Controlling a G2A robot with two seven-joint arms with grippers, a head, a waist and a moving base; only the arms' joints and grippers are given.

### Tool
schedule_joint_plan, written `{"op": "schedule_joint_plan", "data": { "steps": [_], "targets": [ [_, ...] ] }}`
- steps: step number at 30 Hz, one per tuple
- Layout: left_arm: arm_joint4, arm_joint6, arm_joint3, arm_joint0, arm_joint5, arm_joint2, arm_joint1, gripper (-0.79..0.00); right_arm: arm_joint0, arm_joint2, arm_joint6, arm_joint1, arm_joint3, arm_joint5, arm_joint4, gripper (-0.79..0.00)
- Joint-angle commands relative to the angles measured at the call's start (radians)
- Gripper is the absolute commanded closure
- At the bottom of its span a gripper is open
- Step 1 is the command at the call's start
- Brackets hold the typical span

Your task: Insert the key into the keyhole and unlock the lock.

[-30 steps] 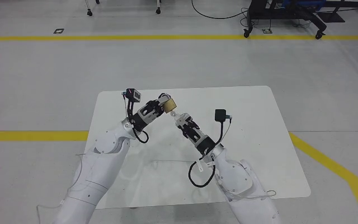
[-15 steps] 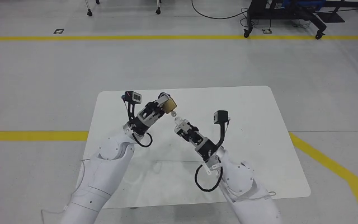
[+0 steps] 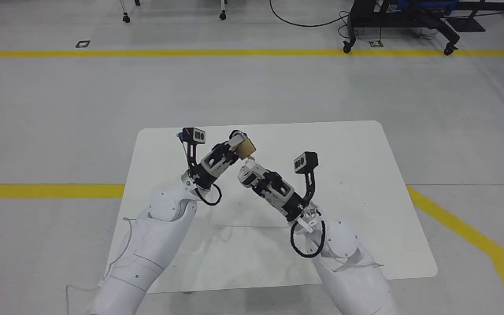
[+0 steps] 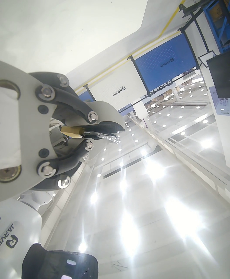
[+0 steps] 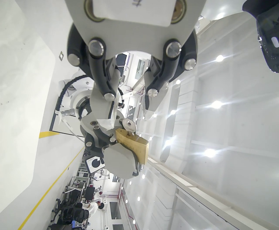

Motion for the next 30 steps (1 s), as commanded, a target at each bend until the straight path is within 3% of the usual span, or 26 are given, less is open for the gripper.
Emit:
{"op": "schedule_joint_plan", "data": {
  "steps": [1,11,17,30],
  "targets": [
    [0.0,-0.004,-0.002,0.002,0.0,-0.005,0.001,0.0,0.002,0.001,-0.01,0.0,0.003,0.0,-0.006,-0.2],
    [0.033,-0.015,-0.02,0.01,0.003,-0.017,0.002,0.0,-0.002,0.003,-0.065,-0.002,-0.009,0.008,-0.062,-0.182],
    [0.048,-0.015,-0.03,0.016,0.006,-0.02,0.001,0.0,-0.001,0.002,-0.081,-0.003,-0.012,0.008,-0.074,0.0],
    [0.024,-0.053,-0.042,0.022,0.005,-0.031,0.001,0.0,0.001,0.002,0.017,-0.014,0.027,0.008,0.185,0.0]
  ]
}}
